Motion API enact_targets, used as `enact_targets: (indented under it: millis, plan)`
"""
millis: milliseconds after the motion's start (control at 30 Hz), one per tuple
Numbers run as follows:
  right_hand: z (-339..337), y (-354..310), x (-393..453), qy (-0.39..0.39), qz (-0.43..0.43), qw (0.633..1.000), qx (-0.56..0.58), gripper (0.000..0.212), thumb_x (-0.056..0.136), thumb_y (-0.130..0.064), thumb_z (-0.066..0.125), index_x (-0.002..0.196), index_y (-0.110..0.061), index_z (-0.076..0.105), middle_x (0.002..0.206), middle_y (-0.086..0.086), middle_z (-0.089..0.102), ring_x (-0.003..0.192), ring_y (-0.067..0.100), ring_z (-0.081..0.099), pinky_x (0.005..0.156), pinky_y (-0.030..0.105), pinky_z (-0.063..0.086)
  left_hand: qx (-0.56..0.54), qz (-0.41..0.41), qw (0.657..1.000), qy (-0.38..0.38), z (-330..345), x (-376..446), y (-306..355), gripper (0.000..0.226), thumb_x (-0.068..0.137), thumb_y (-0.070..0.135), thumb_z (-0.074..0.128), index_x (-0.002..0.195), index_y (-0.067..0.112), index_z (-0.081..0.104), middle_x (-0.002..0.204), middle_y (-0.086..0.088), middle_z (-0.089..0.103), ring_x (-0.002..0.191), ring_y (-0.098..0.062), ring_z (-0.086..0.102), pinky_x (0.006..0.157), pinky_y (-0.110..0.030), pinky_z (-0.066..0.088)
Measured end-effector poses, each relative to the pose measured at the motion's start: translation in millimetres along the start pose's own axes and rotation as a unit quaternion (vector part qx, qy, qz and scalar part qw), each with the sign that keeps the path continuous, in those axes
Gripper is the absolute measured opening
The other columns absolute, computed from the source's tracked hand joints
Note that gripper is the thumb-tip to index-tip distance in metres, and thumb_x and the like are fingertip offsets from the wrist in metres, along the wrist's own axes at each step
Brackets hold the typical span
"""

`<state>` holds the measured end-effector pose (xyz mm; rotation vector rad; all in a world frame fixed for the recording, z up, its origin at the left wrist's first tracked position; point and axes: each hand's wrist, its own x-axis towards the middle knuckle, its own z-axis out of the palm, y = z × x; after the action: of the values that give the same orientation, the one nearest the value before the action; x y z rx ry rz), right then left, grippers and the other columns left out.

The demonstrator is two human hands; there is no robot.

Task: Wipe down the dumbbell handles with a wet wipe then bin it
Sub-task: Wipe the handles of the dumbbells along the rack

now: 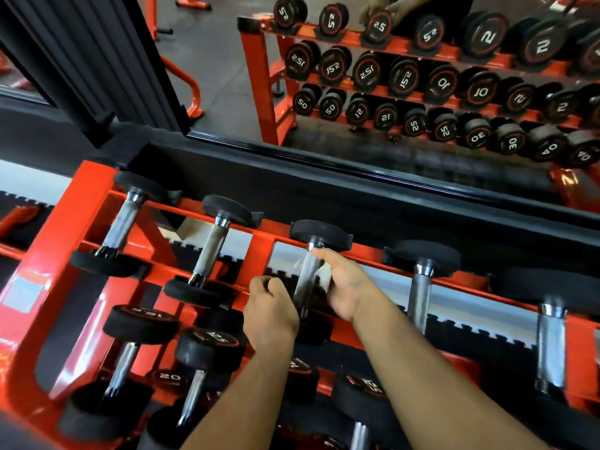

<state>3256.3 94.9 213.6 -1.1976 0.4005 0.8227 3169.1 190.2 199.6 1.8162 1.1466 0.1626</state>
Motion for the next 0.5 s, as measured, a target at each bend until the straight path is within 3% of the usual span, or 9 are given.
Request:
enact_targets:
  millis: [67, 133, 200, 300, 433, 500]
  plan:
    - [3, -1, 2, 0.02, -0.002, 1.0, 0.015, 0.034, 0.089, -0.023, 0.067, 0.106, 0.006, 0.069, 0.089, 0.018, 0.071, 0.074, 0.025, 0.067, 0.072, 0.037, 0.058, 0.007, -0.001, 1.0, 0.0, 1, -1, 1, 0.031, 0.102, 0.031, 0.036, 0.12, 0.024, 0.06, 0.108, -0.008, 0.068, 0.094, -0.029, 0.054, 0.084, -0.04, 0.04]
    - [14, -7, 7, 0.047, 0.008, 0.999, 0.018, 0.024, 0.085, -0.018, 0.073, 0.094, 0.003, 0.071, 0.082, 0.018, 0.067, 0.074, 0.028, 0.064, 0.082, 0.043, 0.057, 0.009, 0.001, 1.0, 0.002, 2, -2, 1, 0.033, 0.102, 0.031, 0.036, 0.123, 0.023, 0.06, 0.111, -0.009, 0.068, 0.096, -0.029, 0.054, 0.083, -0.038, 0.037]
    - [25, -13, 12, 0.041, 0.023, 0.999, 0.014, 0.018, 0.087, -0.017, 0.073, 0.08, -0.001, 0.068, 0.072, 0.014, 0.064, 0.07, 0.027, 0.061, 0.085, 0.047, 0.055, 0.006, 0.0, 1.0, -0.001, 1, -2, 1, 0.034, 0.102, 0.032, 0.036, 0.125, 0.023, 0.06, 0.11, -0.008, 0.067, 0.095, -0.027, 0.053, 0.083, -0.038, 0.037]
    - [21, -13, 13, 0.015, 0.031, 0.998, 0.051, 0.02, 0.089, -0.02, 0.071, 0.077, -0.005, 0.065, 0.07, 0.012, 0.061, 0.069, 0.025, 0.059, 0.082, 0.042, 0.051, 0.005, -0.002, 1.0, -0.004, 0, -1, 0, 0.033, 0.102, 0.032, 0.036, 0.122, 0.023, 0.061, 0.105, -0.005, 0.066, 0.094, -0.027, 0.054, 0.084, -0.04, 0.041]
    - [8, -2, 7, 0.04, 0.0, 0.998, 0.053, 0.029, 0.086, -0.027, 0.073, 0.101, -0.002, 0.072, 0.088, 0.015, 0.071, 0.083, 0.026, 0.068, 0.091, 0.043, 0.056, 0.01, -0.007, 1.0, -0.003, 0, -1, 1, 0.03, 0.102, 0.032, 0.037, 0.118, 0.024, 0.061, 0.096, 0.0, 0.062, 0.089, -0.024, 0.051, 0.081, -0.037, 0.037]
    - [16, -5, 14, 0.071, 0.011, 0.997, 0.006, 0.036, 0.08, -0.026, 0.08, 0.106, -0.003, 0.071, 0.082, 0.012, 0.074, 0.077, 0.025, 0.069, 0.089, 0.044, 0.057, 0.015, -0.006, 1.0, -0.004, 0, -1, 2, 0.03, 0.102, 0.032, 0.037, 0.117, 0.025, 0.061, 0.095, 0.001, 0.061, 0.09, -0.025, 0.052, 0.08, -0.037, 0.037]
